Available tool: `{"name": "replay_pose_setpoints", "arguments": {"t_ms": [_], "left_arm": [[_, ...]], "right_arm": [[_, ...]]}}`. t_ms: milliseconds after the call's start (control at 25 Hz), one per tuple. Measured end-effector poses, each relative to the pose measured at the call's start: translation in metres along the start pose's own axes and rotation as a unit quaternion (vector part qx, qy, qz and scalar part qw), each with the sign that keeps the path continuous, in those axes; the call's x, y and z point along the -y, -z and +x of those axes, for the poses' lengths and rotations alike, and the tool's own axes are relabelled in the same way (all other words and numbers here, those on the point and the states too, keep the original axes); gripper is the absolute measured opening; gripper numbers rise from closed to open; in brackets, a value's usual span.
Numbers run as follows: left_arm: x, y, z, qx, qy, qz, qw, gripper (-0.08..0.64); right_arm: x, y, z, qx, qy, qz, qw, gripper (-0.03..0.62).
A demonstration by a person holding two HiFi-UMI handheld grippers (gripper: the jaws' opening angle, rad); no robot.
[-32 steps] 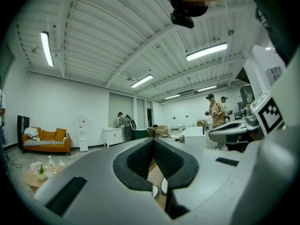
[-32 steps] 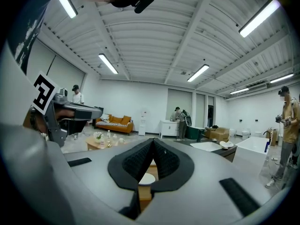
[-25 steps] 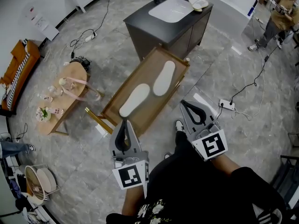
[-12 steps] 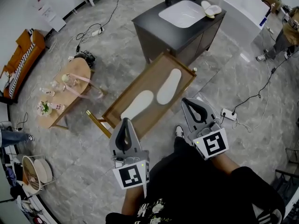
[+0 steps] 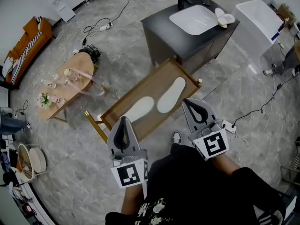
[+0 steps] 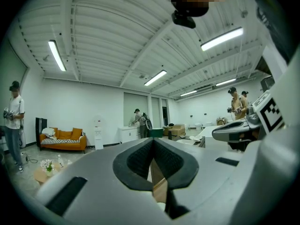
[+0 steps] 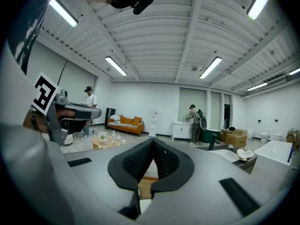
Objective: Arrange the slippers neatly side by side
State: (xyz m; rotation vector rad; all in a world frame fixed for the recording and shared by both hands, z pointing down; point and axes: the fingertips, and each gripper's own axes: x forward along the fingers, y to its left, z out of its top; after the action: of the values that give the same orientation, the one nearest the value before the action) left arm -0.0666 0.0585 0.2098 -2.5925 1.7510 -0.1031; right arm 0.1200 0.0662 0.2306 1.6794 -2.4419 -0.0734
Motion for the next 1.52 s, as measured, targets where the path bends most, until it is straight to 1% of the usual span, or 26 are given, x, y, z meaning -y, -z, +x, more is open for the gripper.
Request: {"name": "replay_pose_setpoints", "arguments": {"t_ms": [160, 360, 800, 1120, 1400, 1520], "left_arm": [[0.005, -0.004, 0.012, 0.001, -0.018, 0.003, 0.9998, 0.0], [0.009, 0.0, 0.019, -0.002, -0.038, -0.002, 0.9993, 0.0], [0.013, -0.001, 0.027, -0.003, -0.054, -0.012, 0.9985, 0.0], [-0.001, 0.009, 0.01, -0.018, -0.087, -0.022, 0.9958, 0.0], [-0.012, 0.028, -0.001, -0.034, -0.109, -0.031, 0.993, 0.0], [-0.017, 0.034, 0.0, -0.041, -0.114, -0.028, 0.9923, 0.0]], "right_arm": [[0.015, -0.003, 0.011, 0.008, -0.015, -0.001, 1.0, -0.002], [0.034, 0.007, 0.016, 0.004, -0.023, -0.001, 1.0, -0.002], [0.043, 0.007, 0.02, 0.012, -0.038, 0.002, 0.999, -0.002], [0.034, 0.01, 0.029, 0.014, -0.062, 0.007, 0.998, -0.002], [0.017, 0.019, 0.037, 0.002, -0.089, 0.003, 0.996, -0.002], [0.016, 0.024, 0.045, -0.008, -0.096, 0.003, 0.995, -0.002]]}}
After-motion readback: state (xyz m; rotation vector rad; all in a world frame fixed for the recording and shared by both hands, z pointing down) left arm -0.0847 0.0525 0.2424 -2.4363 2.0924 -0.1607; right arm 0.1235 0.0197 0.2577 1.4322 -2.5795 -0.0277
